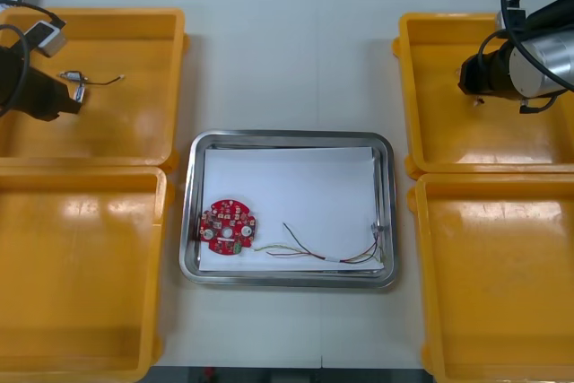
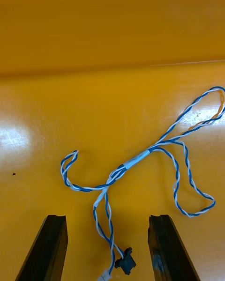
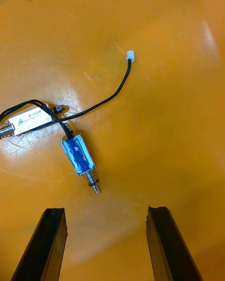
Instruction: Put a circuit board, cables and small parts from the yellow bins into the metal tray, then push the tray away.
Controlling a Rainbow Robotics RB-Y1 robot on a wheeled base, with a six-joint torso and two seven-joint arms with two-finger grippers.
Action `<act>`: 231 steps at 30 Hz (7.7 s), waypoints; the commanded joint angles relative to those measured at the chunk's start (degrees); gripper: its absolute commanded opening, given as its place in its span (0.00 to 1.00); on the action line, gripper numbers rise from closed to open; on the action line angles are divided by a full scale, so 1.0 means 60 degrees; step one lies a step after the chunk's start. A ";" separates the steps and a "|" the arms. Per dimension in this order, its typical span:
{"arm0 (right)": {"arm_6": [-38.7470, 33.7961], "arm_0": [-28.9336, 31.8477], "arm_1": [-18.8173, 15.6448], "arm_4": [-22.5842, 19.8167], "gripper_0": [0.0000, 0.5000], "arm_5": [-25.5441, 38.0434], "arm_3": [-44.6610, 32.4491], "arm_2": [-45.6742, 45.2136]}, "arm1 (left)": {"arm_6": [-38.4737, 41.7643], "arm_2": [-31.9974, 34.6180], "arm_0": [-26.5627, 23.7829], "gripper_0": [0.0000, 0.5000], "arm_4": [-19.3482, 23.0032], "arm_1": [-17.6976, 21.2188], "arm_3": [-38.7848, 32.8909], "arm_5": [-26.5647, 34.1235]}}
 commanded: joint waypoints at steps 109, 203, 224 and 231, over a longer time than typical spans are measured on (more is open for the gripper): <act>-0.2755 -0.1115 -0.0151 -0.0651 1.00 0.6017 -0.1158 -0.1635 | 0.4716 -0.1908 -0.0443 0.20 -0.1826 -0.0416 0.0725 -0.3309; -0.3927 -0.2272 0.1577 0.1033 0.00 0.4610 0.2255 -0.2689 | 1.5087 -0.5731 0.0319 0.00 -0.0698 -0.0840 -1.1565 0.4888; -0.0045 -0.2272 0.0947 0.0857 0.00 0.7423 -0.0645 -0.2909 | 1.4780 -0.7664 0.1842 0.00 -0.3789 -0.1353 -1.1741 0.3854; 0.1391 -0.2170 0.0830 0.0696 0.00 0.7862 -0.1158 -0.2909 | 1.4062 -0.7811 0.2003 0.00 -0.4477 -0.1734 -1.0936 0.3209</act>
